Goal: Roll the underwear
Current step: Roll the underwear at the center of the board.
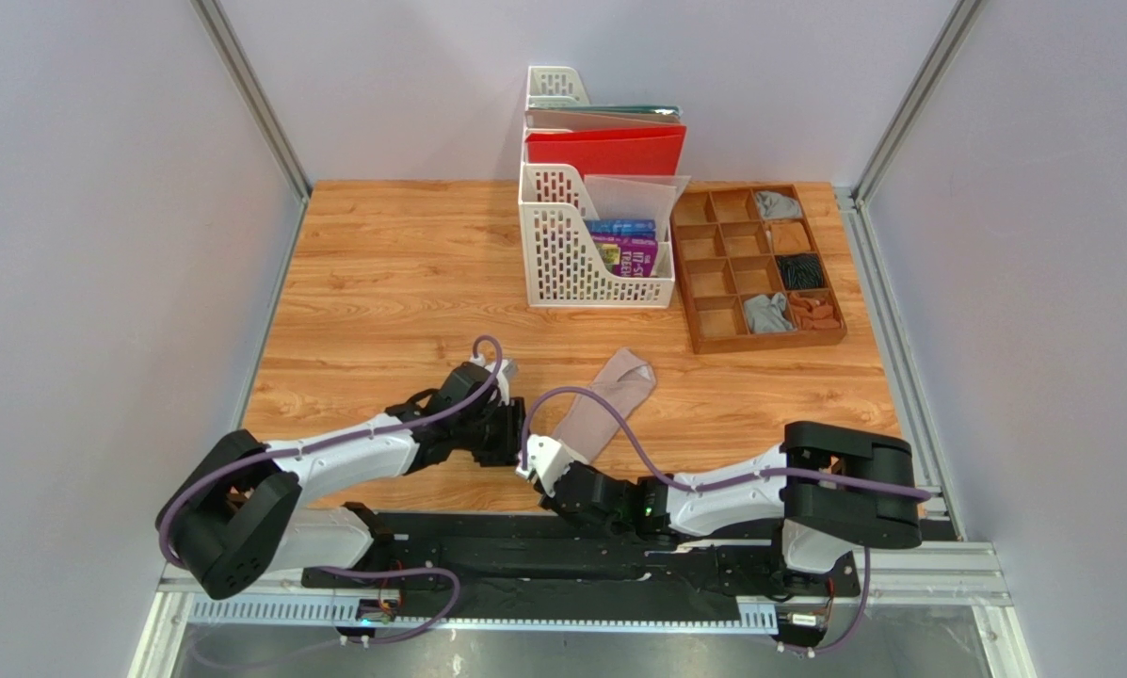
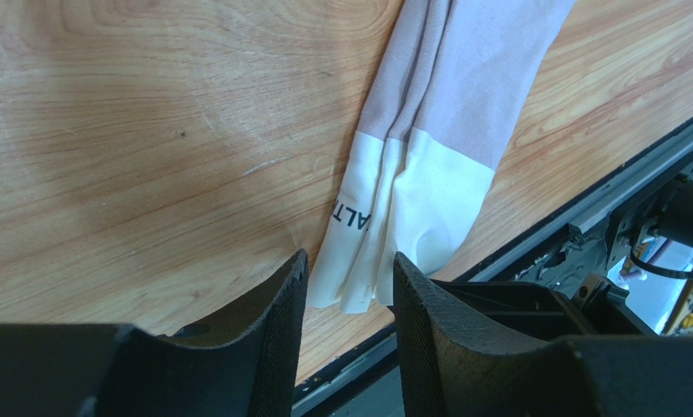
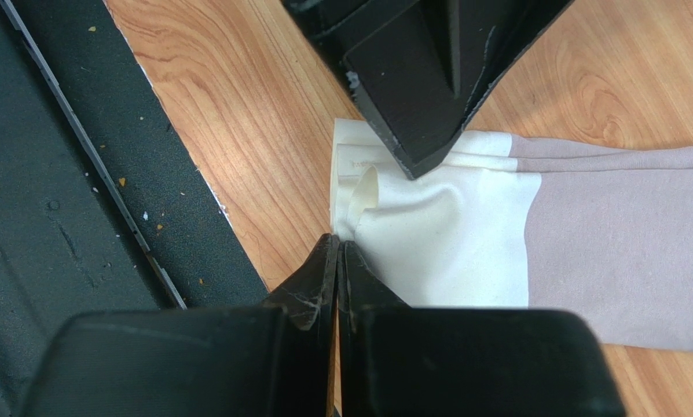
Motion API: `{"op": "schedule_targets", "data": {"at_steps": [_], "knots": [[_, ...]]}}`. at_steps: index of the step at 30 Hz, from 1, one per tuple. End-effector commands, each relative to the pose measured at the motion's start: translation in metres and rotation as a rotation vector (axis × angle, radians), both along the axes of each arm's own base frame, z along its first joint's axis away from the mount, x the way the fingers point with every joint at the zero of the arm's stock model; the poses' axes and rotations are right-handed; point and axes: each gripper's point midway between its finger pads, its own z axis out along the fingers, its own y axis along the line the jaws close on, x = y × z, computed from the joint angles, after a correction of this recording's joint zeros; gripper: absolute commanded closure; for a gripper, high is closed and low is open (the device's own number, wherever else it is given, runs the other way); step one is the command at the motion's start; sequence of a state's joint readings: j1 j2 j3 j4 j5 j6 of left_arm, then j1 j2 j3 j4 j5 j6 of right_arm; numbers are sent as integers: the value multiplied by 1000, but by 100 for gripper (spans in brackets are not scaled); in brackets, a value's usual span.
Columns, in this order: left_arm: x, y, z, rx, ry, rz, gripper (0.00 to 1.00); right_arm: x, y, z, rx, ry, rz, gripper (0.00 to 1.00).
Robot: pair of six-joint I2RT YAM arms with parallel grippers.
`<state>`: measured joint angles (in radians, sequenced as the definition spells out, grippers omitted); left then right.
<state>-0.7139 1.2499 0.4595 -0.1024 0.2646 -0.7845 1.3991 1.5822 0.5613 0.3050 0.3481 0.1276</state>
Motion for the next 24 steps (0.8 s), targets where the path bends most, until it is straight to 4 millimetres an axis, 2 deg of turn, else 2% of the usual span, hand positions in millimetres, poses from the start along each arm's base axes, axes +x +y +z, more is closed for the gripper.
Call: {"op": "schedule_targets", "data": {"at_steps": [1, 5, 6, 9, 17, 20, 22, 24], "knots": [[3, -3, 9, -60, -40, 40, 53, -1, -9, -11, -38, 28, -9, 100], [5, -2, 22, -105, -88, 63, 45, -1, -10, -13, -46, 32, -4, 100], [4, -2, 22, -111, -88, 63, 39, -2, -9, -13, -47, 36, -3, 100], [4, -4, 23, -120, -86, 55, 39, -3, -7, -14, -53, 39, 5, 100], [0, 0, 0, -47, -37, 29, 38, -2, -4, -12, -52, 41, 8, 100], [0, 1, -1, -32, -38, 24, 39, -3, -5, -12, -53, 40, 6, 100], [1, -1, 1, -44, -43, 20, 41, -2, -5, -12, -51, 40, 0, 100], [0, -3, 2, -52, -39, 10, 49, -1, -7, -12, -52, 39, -4, 100]]}}
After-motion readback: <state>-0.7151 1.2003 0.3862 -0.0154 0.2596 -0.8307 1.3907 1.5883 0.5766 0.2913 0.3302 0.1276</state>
